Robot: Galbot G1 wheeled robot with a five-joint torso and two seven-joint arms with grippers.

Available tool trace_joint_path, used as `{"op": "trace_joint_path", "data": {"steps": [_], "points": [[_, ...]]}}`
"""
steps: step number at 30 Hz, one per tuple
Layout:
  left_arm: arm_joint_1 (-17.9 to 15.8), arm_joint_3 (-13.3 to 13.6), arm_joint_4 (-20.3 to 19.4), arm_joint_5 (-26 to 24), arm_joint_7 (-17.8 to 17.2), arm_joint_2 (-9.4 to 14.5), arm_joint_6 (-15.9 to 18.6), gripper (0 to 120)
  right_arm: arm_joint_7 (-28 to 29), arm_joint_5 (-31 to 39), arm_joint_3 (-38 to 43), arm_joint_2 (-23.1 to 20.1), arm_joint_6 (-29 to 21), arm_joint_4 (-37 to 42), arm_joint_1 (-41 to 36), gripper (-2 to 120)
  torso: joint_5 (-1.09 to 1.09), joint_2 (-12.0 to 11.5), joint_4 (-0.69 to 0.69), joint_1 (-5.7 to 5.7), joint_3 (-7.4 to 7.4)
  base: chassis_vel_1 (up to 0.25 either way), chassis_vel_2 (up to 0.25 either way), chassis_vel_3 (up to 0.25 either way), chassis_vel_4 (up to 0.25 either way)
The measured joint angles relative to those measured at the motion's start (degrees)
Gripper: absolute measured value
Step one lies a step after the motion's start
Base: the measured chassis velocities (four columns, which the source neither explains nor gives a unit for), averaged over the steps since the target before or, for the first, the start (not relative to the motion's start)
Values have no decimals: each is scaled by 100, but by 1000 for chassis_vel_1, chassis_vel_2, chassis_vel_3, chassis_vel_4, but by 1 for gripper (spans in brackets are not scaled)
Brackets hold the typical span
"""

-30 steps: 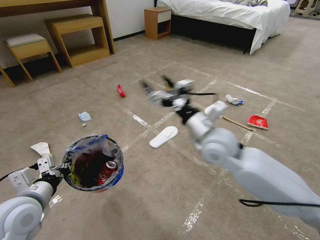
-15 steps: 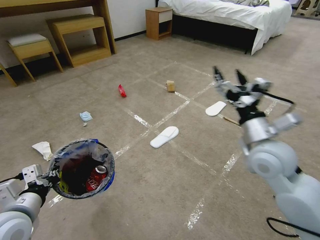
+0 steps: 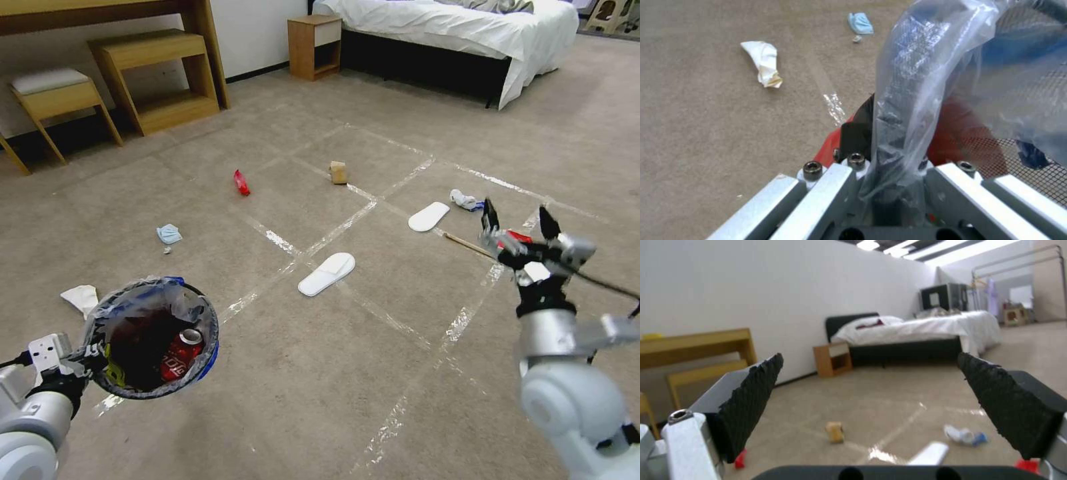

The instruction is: Pick up the trash bin and place the garbage on the floor into it.

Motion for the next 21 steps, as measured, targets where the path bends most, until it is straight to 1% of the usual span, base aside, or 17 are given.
{"op": "trace_joint_path", "data": {"steps": [1, 2, 4, 8, 12, 21], "points": [[0, 0, 0, 0, 0, 0, 0, 1, 0, 0, 0, 0, 0, 0, 0, 100, 0, 0, 0, 0, 0, 0, 0, 0, 0], [-13, -4, 48, 23, 3, -3, -28, 1, -6, -191, -83, 155, 96, -87, -101, 100, 1, 0, 0, 0, 0, 0, 0, 0, 0], [-19, -15, 85, 25, 6, -3, -40, 1, -28, -338, -180, 305, 173, -182, -192, 100, 0, 0, 0, 0, 0, 0, 0, 0, 0], [-31, -29, 137, 19, 10, -2, -47, 1, -61, -577, -296, 423, 216, -313, -231, 100, 0, 0, 0, 0, 0, 0, 0, 0, 0], [-44, -46, 190, 3, 10, -1, -56, 1, -87, -686, -367, 494, 163, -391, -230, 100, 0, 0, 0, 0, 1, 0, 0, 0, 0], [-48, -51, 226, -6, 10, -5, -67, 1, -219, -822, -383, 483, 141, -480, -242, 100, 1, 0, 0, 0, 0, 0, 0, 0, 0]]}}
